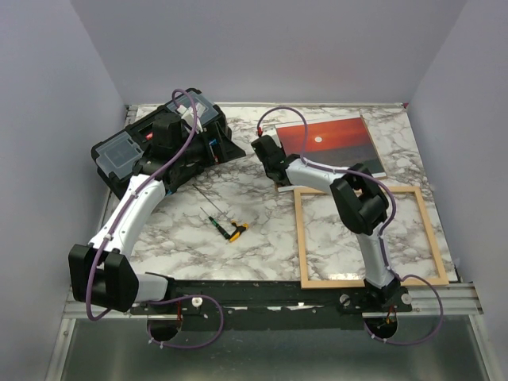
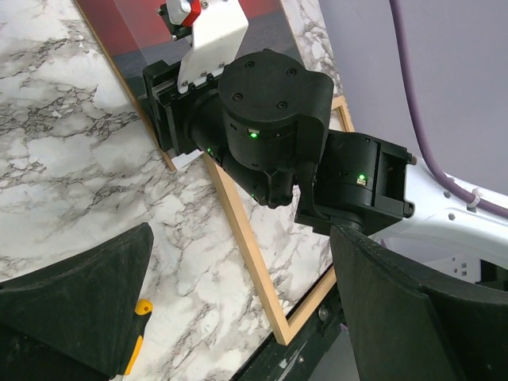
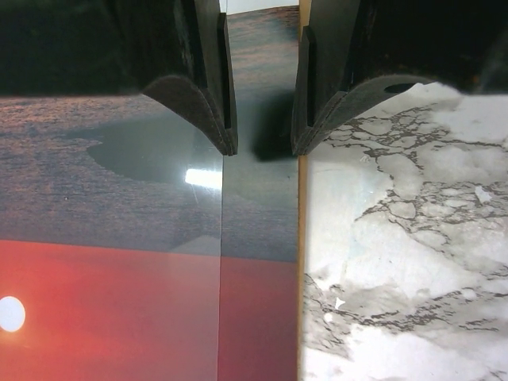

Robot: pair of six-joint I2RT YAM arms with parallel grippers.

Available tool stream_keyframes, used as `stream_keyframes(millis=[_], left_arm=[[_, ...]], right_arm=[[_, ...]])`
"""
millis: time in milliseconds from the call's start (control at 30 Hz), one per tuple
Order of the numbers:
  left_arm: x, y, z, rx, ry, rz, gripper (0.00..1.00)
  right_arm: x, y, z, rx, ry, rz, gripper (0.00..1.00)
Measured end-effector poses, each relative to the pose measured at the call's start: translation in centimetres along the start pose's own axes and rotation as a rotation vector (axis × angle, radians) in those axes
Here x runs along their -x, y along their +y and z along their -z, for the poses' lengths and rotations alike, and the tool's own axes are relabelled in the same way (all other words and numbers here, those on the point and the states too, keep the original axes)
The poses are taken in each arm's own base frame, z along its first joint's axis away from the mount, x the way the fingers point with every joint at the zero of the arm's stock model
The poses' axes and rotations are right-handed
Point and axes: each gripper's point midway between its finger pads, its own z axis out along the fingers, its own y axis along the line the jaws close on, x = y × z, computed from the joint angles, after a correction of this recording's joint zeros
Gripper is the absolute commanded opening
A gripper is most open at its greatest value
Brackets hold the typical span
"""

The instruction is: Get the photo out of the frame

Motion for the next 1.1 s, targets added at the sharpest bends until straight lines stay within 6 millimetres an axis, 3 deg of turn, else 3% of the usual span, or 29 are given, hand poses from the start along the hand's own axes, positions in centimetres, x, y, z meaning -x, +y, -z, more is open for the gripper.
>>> stream_keyframes(millis=[367,1100], left_arm=[[0.01,0.0,0.01,0.0,-0.001,0.0,0.97],[0.04,0.03,0.03,0.001,-0.001,0.0,0.97]], right_arm=[[-0.15,0.2,0.01,0.002,0.011,0.017,0.44],[-0.72,0.71,0.14,0.016,0.027,0.031,0.42]])
